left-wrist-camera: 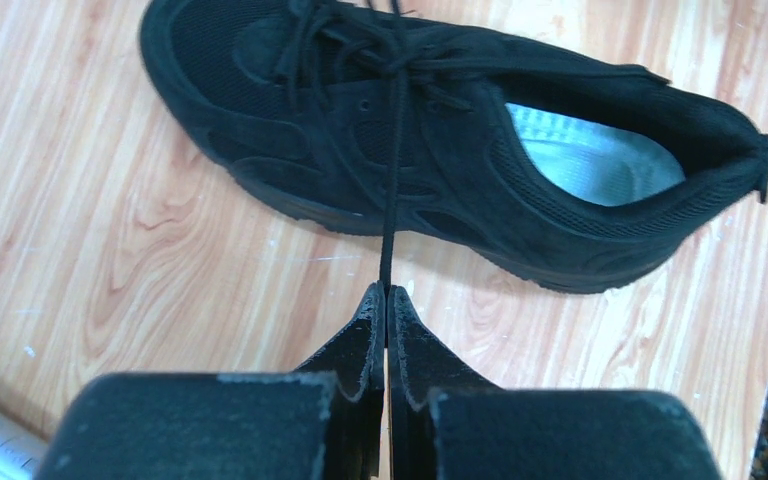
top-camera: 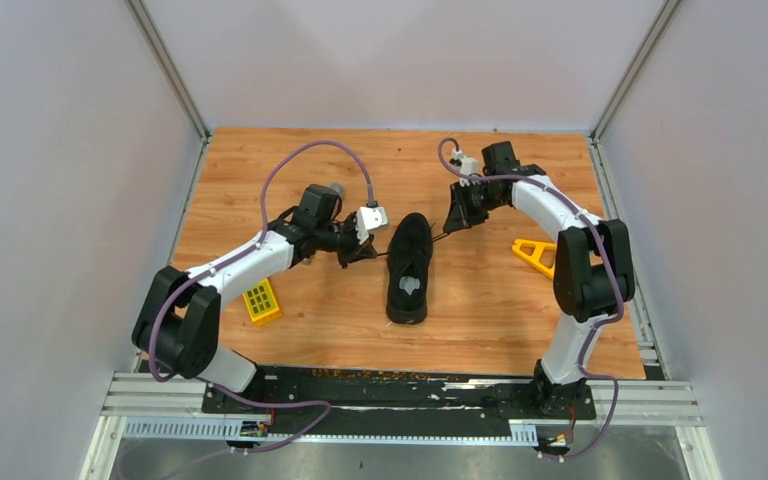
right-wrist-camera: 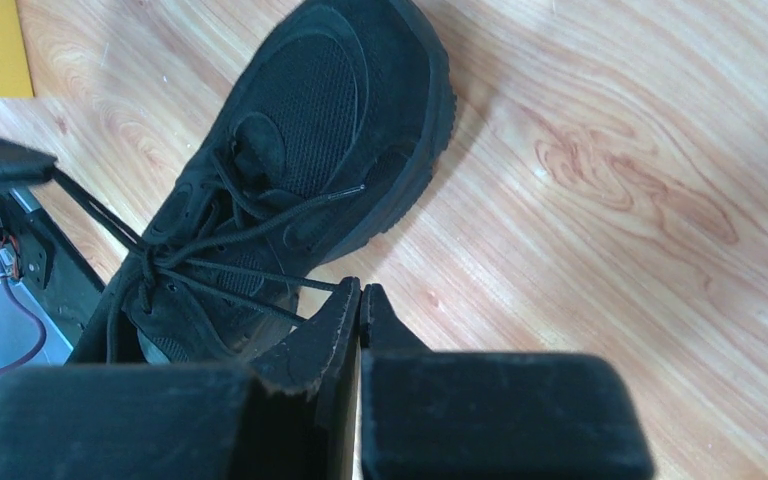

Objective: Tie the shoes

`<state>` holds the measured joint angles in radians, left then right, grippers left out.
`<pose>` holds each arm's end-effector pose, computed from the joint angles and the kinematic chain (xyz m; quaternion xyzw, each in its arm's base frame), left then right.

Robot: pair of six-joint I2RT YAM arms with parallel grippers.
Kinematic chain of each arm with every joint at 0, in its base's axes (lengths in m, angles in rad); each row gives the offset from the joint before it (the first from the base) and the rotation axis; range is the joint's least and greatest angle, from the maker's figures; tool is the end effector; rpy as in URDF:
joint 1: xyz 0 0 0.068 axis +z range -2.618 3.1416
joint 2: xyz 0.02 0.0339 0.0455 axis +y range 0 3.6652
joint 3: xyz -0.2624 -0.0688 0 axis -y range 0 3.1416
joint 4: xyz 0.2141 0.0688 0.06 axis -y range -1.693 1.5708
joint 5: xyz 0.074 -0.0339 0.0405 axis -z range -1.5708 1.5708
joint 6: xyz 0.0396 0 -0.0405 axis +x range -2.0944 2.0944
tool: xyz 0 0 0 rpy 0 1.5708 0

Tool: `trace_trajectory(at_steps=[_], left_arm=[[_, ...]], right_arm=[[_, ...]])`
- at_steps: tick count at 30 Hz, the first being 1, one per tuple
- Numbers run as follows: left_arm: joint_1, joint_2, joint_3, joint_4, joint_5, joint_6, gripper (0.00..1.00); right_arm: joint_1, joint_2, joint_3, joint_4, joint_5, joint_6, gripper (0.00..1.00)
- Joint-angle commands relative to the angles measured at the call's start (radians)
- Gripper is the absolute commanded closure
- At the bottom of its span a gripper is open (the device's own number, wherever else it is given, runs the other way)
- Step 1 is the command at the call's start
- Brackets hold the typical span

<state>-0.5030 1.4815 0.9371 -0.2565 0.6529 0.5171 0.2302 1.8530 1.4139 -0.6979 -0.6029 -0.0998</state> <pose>0.2374 -0.1581 0.2396 0.5337 0.7073 -0.2947 0.3578 0.3426 0.1034 0.2321 -0.2162 0.9094 0.3027 0.1862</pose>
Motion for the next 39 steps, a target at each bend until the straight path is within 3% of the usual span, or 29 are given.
trace_trajectory(at_steps=[1, 11, 20, 39], left_arm=[[0.049, 0.025, -0.004, 0.040, -0.111, -0.138, 1.00], [0.063, 0.126, 0.071, -0.005, -0.216, -0.192, 1.00], [0.087, 0.184, 0.108, -0.065, -0.224, -0.273, 1.00], [0.101, 0.220, 0.140, -0.152, -0.312, -0.264, 1.00]], right_arm=[[-0.047, -0.068, -0.027, 0.025, 0.087, -0.004, 1.00], [-0.069, -0.103, -0.092, -0.017, 0.082, 0.064, 1.00], [-0.139, -0.068, -0.112, -0.018, 0.094, 0.094, 1.00], [-0.178, -0.052, -0.157, -0.007, 0.132, 0.137, 1.00]])
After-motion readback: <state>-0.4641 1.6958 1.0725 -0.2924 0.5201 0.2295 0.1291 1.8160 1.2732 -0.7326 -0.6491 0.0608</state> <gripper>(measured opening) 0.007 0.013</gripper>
